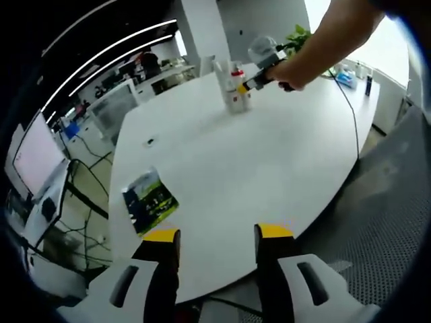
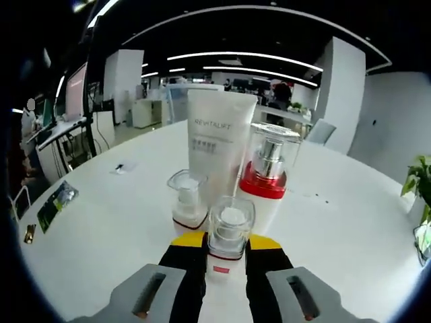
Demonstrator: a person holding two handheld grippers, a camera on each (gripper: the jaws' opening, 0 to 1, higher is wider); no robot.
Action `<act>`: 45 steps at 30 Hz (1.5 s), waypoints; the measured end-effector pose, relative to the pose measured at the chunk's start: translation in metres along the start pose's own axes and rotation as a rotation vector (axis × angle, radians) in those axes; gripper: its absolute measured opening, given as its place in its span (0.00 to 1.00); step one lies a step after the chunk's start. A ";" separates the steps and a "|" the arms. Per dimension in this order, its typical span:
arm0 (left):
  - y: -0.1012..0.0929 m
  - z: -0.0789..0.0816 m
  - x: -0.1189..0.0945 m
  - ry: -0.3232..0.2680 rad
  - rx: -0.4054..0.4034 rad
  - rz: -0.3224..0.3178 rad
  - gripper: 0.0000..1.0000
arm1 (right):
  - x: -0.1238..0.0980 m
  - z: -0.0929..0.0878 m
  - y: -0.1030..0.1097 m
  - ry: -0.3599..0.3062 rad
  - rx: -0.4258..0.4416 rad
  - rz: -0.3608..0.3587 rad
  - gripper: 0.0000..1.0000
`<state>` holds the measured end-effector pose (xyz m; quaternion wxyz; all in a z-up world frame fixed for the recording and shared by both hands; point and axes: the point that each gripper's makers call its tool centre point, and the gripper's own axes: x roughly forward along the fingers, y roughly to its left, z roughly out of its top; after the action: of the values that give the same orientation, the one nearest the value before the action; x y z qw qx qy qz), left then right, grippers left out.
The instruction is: Arrange the skincare products in the storage area until every visible bottle or jar stands upright without overlapping.
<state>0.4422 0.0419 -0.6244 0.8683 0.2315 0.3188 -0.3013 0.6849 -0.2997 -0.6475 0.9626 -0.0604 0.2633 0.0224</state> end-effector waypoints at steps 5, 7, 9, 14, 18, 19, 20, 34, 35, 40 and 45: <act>0.000 0.000 0.000 0.001 0.000 0.001 0.40 | 0.001 0.000 -0.003 0.018 0.014 -0.027 0.16; 0.000 -0.001 0.000 0.003 0.001 0.000 0.40 | 0.001 -0.001 -0.006 0.023 0.033 -0.041 0.16; 0.001 -0.001 0.000 0.006 0.002 0.001 0.39 | 0.002 0.000 -0.006 0.028 0.033 -0.050 0.16; 0.000 -0.002 0.000 0.010 0.006 0.000 0.38 | 0.001 -0.001 -0.007 0.034 0.049 -0.065 0.16; 0.001 -0.002 0.000 0.010 0.006 0.001 0.37 | 0.001 -0.001 -0.008 0.036 0.062 -0.070 0.16; 0.001 -0.002 0.000 0.010 0.006 0.001 0.37 | 0.001 -0.001 -0.008 0.036 0.065 -0.070 0.16; 0.001 -0.002 0.000 0.010 0.007 0.000 0.37 | 0.001 -0.002 -0.009 0.038 0.068 -0.071 0.16; 0.000 -0.005 0.000 0.026 0.014 -0.005 0.32 | 0.001 -0.004 -0.016 0.040 0.126 -0.085 0.16; -0.001 -0.005 0.000 0.028 0.013 -0.005 0.32 | 0.001 -0.004 -0.016 0.041 0.132 -0.086 0.16; -0.001 -0.007 0.000 0.038 0.018 -0.008 0.31 | 0.000 -0.004 -0.013 0.037 0.152 -0.078 0.19; 0.000 -0.006 0.000 0.034 0.017 -0.006 0.32 | -0.007 -0.001 -0.011 0.031 0.162 -0.074 0.23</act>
<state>0.4396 0.0452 -0.6288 0.8599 0.2429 0.3315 -0.3028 0.6795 -0.3107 -0.6437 0.9603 0.0074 0.2765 -0.0355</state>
